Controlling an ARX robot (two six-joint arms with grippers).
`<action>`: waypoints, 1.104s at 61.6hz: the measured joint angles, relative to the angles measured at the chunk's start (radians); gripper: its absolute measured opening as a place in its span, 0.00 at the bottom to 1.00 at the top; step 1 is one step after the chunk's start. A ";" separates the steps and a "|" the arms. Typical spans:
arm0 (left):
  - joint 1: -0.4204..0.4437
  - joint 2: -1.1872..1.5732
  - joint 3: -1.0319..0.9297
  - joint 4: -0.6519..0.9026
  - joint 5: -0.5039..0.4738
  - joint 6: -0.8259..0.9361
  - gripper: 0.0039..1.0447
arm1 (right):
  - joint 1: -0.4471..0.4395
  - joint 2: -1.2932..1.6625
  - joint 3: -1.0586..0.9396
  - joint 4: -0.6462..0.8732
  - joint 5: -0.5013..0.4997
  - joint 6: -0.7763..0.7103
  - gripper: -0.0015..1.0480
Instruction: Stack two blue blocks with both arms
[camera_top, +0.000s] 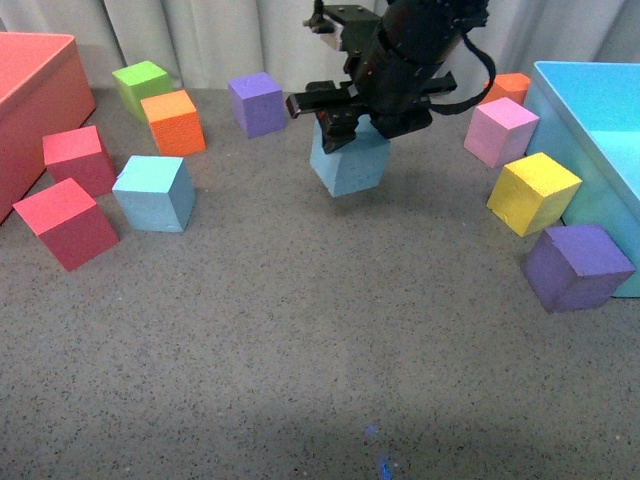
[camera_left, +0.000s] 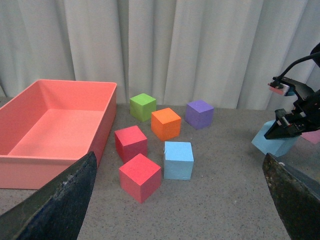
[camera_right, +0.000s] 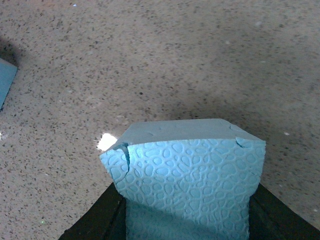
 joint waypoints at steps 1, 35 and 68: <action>0.000 0.000 0.000 0.000 0.000 0.000 0.94 | 0.002 0.005 0.003 -0.002 0.000 0.000 0.44; 0.000 0.000 0.000 0.000 0.000 0.000 0.94 | 0.056 0.095 0.059 -0.034 0.032 -0.026 0.52; 0.000 0.000 0.000 0.000 0.000 0.000 0.94 | 0.037 -0.027 -0.050 0.097 0.011 -0.006 0.91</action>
